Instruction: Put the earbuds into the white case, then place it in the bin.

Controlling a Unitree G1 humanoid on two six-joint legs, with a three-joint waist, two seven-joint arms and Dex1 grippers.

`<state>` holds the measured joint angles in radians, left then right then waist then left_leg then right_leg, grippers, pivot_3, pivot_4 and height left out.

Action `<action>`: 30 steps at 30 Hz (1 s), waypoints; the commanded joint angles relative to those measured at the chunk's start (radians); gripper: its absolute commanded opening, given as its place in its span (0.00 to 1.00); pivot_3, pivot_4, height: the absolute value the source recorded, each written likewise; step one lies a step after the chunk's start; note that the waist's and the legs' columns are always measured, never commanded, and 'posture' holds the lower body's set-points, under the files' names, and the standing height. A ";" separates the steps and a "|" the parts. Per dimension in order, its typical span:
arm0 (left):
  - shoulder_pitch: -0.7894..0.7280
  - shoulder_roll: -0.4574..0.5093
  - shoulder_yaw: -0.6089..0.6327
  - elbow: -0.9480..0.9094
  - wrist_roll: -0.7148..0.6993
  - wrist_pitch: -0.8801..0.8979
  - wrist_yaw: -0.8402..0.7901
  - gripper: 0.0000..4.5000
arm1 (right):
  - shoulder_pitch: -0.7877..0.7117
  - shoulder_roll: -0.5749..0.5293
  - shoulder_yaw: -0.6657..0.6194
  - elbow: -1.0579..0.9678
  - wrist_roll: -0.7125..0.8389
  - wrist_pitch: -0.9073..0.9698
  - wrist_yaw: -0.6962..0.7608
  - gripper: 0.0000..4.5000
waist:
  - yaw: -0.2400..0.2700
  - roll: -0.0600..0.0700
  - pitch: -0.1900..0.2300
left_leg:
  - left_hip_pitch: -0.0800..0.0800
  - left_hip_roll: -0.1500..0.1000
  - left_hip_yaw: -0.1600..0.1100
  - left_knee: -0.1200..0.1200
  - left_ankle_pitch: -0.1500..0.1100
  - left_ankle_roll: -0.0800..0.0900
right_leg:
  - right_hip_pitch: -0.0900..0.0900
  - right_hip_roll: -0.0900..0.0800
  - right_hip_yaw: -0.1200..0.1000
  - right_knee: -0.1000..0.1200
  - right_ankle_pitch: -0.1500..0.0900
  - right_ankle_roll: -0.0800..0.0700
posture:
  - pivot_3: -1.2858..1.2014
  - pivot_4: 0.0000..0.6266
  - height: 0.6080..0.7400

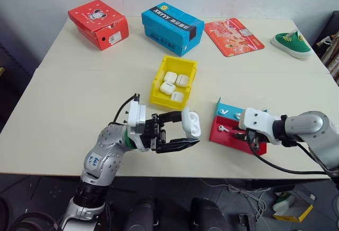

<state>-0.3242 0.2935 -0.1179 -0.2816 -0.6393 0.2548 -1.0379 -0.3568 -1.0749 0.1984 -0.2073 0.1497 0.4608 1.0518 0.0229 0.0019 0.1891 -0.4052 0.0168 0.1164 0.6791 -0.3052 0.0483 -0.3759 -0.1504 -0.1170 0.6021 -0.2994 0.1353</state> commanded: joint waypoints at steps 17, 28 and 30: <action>0.003 0.010 -0.003 -0.053 -0.013 0.019 0.002 0.62 | -0.003 -0.034 -0.021 0.022 -0.075 -0.050 0.102 0.24 | -0.001 0.000 0.000 | 0.000 0.000 0.000 0.000 0.000 0.000 | 0.000 0.000 0.000 0.000 0.000 0.000 | 0.52 0.24 1.00; 0.004 0.007 -0.001 -0.057 -0.015 0.027 0.006 0.62 | -0.018 -0.040 -0.015 0.088 -0.113 -0.182 0.192 0.24 | -0.001 0.000 0.000 | 0.000 0.000 0.000 0.001 0.000 0.000 | 0.000 0.000 0.000 0.000 0.000 0.000 | 0.52 0.24 1.00; 0.006 0.006 -0.001 -0.058 -0.015 0.026 0.007 0.62 | -0.021 -0.039 -0.011 0.096 -0.124 -0.195 0.203 0.24 | -0.001 0.000 0.000 | 0.000 0.000 0.000 0.001 0.000 0.000 | 0.000 0.000 0.000 0.000 0.000 0.000 | 0.52 0.24 1.00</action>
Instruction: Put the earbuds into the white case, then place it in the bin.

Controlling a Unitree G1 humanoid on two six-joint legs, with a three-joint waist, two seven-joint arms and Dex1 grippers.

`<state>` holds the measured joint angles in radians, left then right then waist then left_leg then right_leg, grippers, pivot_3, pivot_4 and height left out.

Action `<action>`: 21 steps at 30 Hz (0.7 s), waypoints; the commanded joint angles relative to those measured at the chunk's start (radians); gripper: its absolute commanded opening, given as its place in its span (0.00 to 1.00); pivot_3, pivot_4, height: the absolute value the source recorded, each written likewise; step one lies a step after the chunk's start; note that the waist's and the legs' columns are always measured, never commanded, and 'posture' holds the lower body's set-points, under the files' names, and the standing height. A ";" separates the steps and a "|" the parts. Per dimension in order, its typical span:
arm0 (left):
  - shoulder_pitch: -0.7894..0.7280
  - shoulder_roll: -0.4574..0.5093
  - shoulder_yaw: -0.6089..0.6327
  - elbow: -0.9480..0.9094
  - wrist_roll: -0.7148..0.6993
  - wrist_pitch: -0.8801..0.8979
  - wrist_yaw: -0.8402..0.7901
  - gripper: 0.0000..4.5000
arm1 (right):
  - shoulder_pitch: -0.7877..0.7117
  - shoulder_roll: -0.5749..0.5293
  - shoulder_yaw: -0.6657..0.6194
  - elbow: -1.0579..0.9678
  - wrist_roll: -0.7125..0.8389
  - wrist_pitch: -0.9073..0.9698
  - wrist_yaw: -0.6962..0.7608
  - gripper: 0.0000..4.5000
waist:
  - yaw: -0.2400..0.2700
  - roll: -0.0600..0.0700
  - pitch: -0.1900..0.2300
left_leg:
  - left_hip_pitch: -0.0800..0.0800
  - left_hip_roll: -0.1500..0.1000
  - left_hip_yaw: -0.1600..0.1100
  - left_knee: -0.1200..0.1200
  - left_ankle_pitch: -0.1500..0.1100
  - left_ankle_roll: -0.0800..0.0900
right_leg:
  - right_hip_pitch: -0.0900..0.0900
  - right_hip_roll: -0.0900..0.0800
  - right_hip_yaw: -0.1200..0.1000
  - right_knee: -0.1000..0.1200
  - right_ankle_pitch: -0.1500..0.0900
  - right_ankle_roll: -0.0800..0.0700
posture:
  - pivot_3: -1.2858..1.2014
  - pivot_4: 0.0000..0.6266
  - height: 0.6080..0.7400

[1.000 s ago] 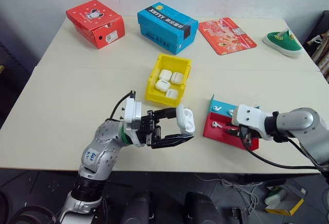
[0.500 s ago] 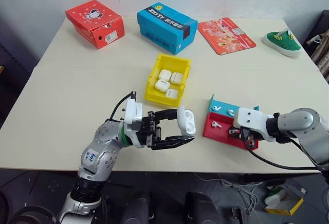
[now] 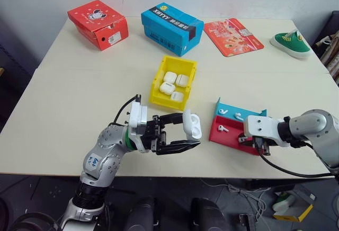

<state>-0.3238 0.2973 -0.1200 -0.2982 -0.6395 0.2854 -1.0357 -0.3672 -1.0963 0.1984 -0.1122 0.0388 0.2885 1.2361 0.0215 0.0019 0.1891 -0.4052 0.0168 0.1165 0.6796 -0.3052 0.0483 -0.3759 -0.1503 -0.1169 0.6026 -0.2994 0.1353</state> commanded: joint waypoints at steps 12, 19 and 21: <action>0.019 0.006 0.002 -0.047 -0.016 -0.007 0.005 0.62 | -0.010 -0.013 -0.010 0.040 -0.045 -0.056 0.042 0.24 | 0.000 0.000 0.000 | 0.000 0.000 0.000 0.001 0.000 0.000 | 0.000 0.000 0.000 0.000 0.000 0.000 | 0.52 0.24 1.00; 0.026 0.012 0.004 -0.047 -0.023 -0.004 -0.003 0.62 | -0.005 -0.019 -0.016 0.069 -0.055 -0.085 0.048 0.16 | 0.000 0.000 0.000 | 0.000 0.000 0.000 0.001 0.000 0.000 | 0.000 0.000 0.000 0.000 0.000 0.000 | 0.52 0.24 1.00; 0.026 0.016 0.006 -0.045 -0.025 -0.004 -0.007 0.62 | -0.007 -0.016 -0.014 0.078 -0.060 -0.091 0.046 0.10 | 0.000 0.000 0.000 | 0.000 0.000 0.000 0.001 0.000 0.000 | 0.001 0.000 0.000 0.000 0.000 0.000 | 0.52 0.24 1.00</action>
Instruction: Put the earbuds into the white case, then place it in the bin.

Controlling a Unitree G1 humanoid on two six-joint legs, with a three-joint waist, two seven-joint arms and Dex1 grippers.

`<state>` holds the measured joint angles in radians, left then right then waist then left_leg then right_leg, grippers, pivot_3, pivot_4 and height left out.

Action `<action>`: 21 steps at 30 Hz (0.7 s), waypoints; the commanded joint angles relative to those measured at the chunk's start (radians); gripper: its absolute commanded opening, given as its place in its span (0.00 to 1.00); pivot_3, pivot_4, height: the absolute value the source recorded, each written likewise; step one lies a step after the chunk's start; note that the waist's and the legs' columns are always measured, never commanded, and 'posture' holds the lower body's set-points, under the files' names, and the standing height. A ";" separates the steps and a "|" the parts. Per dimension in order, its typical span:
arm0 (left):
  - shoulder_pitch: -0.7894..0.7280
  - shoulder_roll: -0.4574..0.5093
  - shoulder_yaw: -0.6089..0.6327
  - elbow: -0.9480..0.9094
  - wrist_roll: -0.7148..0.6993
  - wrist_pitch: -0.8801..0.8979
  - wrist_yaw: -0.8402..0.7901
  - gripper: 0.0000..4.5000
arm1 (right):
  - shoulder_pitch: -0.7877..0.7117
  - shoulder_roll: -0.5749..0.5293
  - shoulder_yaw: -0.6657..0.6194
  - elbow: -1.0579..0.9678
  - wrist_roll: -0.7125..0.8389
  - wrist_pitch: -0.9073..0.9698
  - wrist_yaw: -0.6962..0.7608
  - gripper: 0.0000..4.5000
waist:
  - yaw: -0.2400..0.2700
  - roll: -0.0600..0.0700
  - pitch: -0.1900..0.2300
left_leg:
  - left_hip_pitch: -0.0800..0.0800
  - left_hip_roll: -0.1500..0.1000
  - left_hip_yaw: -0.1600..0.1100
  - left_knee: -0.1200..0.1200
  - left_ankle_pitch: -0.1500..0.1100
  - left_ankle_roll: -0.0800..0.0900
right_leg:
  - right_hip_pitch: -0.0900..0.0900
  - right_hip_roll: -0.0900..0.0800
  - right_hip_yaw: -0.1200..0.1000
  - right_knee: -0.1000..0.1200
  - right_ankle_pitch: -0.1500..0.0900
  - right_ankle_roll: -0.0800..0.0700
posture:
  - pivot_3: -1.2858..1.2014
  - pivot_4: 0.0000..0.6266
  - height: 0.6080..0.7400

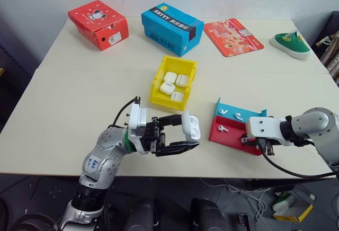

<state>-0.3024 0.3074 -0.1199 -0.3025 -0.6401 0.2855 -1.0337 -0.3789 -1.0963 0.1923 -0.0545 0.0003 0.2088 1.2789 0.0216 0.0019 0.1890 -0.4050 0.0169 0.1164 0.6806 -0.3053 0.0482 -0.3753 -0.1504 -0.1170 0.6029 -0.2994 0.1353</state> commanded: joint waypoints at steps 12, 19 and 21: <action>-0.006 -0.012 0.020 -0.019 -0.052 -0.042 -0.053 0.62 | 0.026 0.013 -0.170 0.008 0.190 0.012 0.042 0.10 | 0.001 0.000 0.000 | 0.000 0.000 0.000 0.000 0.000 0.000 | 0.000 0.000 0.000 0.000 0.000 0.000 | 0.52 0.24 1.00; -0.129 -0.063 0.029 0.061 -0.140 0.038 -0.071 0.62 | 0.101 0.219 -0.544 -0.207 0.782 0.196 -0.005 0.10 | 0.003 0.000 0.000 | 0.000 0.001 -0.003 0.001 0.000 0.000 | 0.002 0.001 -0.002 0.000 0.000 0.000 | 0.52 0.24 1.00; -0.175 -0.055 0.039 0.080 -0.224 0.143 -0.082 0.62 | 0.093 0.285 -0.577 -0.275 0.883 0.260 -0.128 0.10 | 0.002 0.000 0.000 | 0.000 0.001 -0.003 0.001 0.000 0.000 | 0.002 0.000 -0.002 0.001 0.000 0.000 | 0.52 0.24 1.00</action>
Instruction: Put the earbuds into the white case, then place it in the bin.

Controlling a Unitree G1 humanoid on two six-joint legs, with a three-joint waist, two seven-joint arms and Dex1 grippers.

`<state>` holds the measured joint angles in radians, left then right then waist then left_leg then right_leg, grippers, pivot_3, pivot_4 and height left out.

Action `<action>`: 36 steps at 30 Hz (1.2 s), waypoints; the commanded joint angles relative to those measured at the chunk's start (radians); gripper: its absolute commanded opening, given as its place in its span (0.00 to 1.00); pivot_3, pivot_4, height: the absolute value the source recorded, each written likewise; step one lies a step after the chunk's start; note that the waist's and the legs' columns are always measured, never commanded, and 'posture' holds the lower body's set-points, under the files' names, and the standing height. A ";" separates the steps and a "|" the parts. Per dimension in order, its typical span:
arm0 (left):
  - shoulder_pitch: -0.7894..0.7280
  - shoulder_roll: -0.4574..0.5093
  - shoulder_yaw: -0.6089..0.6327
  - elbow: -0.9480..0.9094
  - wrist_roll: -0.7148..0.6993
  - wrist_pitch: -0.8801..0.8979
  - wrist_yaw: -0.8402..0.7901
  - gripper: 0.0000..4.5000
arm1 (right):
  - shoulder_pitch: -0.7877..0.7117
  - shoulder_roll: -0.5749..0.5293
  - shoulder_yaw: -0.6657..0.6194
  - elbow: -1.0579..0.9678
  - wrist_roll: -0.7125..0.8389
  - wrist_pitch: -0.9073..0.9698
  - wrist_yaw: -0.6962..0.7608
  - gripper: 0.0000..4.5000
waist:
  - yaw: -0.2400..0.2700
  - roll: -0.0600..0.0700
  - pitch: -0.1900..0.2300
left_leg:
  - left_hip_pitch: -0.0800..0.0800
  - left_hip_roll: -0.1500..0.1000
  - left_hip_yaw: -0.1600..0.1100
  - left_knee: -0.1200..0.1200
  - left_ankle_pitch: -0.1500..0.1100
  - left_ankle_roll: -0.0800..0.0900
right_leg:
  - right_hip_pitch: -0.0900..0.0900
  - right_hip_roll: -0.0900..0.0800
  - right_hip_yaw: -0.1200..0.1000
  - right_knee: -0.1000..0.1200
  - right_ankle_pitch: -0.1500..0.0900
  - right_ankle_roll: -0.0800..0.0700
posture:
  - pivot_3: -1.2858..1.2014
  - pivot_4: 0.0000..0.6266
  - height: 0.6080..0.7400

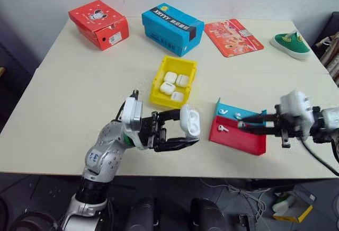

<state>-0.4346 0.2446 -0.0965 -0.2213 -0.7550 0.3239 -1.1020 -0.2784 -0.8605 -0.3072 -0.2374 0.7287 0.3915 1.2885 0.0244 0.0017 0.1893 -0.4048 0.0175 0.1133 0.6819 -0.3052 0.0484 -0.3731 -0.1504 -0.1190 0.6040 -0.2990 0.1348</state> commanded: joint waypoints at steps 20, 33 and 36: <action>-0.190 0.002 0.049 0.064 -0.183 0.284 -0.032 0.62 | -0.076 0.410 0.150 -0.431 0.234 -0.027 -0.540 0.10 | -0.004 0.000 0.000 | -0.001 -0.002 0.001 -0.002 0.000 0.000 | -0.003 0.001 0.001 0.006 0.000 0.000 | 0.52 0.24 1.00; -0.169 -0.011 0.052 0.042 -0.167 0.254 -0.013 0.62 | -0.059 0.400 0.194 -0.378 0.207 -0.033 -0.496 0.10 | -0.004 0.000 0.000 | -0.001 -0.001 0.001 -0.002 0.000 0.000 | -0.003 0.001 0.002 0.006 0.000 0.000 | 0.52 0.24 1.00; -0.166 -0.018 0.050 0.040 -0.153 0.235 -0.017 0.62 | -0.042 0.387 0.199 -0.366 0.186 -0.033 -0.473 0.10 | -0.003 0.000 0.000 | -0.001 -0.001 0.001 -0.002 0.000 0.000 | -0.003 0.001 0.002 0.006 0.000 0.000 | 0.52 0.24 1.00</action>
<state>-0.5957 0.2387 -0.0534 -0.1413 -0.9029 0.5869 -1.1155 -0.3316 -0.4591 -0.1194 -0.5981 0.9340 0.3671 0.7963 0.0211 0.0020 0.1894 -0.4059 0.0162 0.1143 0.6800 -0.3049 0.0484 -0.3761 -0.1494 -0.1173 0.6095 -0.2992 0.1344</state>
